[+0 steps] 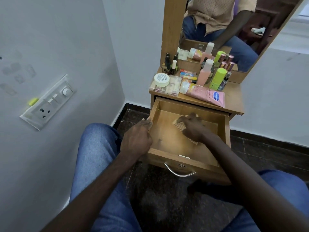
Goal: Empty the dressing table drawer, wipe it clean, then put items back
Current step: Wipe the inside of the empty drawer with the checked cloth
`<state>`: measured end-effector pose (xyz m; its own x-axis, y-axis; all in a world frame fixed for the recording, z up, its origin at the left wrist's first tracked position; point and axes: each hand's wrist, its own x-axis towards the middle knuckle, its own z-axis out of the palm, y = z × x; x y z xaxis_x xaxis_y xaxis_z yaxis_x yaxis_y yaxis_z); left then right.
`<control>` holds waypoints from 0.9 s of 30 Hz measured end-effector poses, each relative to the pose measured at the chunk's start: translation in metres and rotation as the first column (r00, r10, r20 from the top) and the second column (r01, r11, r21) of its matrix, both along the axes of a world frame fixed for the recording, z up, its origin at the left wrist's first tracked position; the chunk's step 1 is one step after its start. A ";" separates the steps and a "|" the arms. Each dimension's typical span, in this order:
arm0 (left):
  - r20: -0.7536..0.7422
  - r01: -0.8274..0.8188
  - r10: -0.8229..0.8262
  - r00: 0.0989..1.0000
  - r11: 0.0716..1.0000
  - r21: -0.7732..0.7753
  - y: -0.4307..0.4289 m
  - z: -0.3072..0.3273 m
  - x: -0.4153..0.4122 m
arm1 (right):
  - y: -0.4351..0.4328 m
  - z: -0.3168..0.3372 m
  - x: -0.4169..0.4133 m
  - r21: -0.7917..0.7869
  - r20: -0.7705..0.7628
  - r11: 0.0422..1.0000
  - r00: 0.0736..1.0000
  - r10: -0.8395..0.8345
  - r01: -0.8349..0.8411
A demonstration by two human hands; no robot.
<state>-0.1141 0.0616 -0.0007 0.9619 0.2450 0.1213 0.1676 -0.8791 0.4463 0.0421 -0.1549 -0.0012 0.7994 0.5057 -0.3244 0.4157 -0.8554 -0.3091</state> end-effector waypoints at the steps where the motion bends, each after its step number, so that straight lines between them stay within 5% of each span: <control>1: 0.002 0.003 -0.003 1.000 1.000 -0.002 0.000 0.000 0.000 | -0.007 -0.004 -0.003 -0.048 0.005 0.995 0.996 -0.089 0.089; 5: 0.006 0.004 -0.005 1.000 1.000 0.000 0.000 0.001 -0.001 | -0.012 -0.014 -0.025 -0.144 -0.013 0.960 0.969 -0.246 0.242; 10: 0.000 0.006 -0.006 1.000 1.000 -0.001 -0.002 0.005 -0.002 | -0.025 -0.023 -0.012 -0.059 0.065 0.936 0.937 -0.343 0.347; 27: -0.008 0.005 -0.006 1.000 1.000 -0.014 0.001 0.001 -0.001 | -0.038 -0.021 -0.003 -0.163 0.341 0.974 0.935 -0.094 0.157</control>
<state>-0.1150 0.0626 -0.0001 0.9641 0.2413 0.1106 0.1663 -0.8739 0.4568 0.0393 -0.1930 -0.0227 0.9299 0.3509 -0.1099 0.3526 -0.9358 -0.0050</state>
